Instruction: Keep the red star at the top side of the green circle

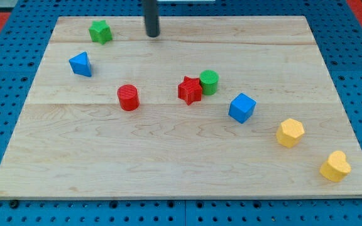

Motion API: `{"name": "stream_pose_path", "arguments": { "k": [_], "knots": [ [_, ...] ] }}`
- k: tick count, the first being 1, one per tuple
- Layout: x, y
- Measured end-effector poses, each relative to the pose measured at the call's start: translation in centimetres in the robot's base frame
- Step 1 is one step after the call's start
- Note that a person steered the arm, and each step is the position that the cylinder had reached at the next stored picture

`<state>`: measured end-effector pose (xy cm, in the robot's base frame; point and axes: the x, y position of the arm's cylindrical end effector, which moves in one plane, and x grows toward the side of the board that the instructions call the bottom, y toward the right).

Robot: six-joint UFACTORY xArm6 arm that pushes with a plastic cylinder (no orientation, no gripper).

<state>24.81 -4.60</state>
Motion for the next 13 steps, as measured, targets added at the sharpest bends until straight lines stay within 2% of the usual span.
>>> {"name": "stream_pose_path", "arguments": {
  "k": [2, 3, 4, 9, 10, 12, 13],
  "knots": [
    [0.4, 0.7],
    [4.3, -1.2],
    [5.6, -3.9],
    [9.3, -14.3],
    [11.9, -13.1],
    [20.8, -13.8],
    [23.4, -10.8]
  ]
}}
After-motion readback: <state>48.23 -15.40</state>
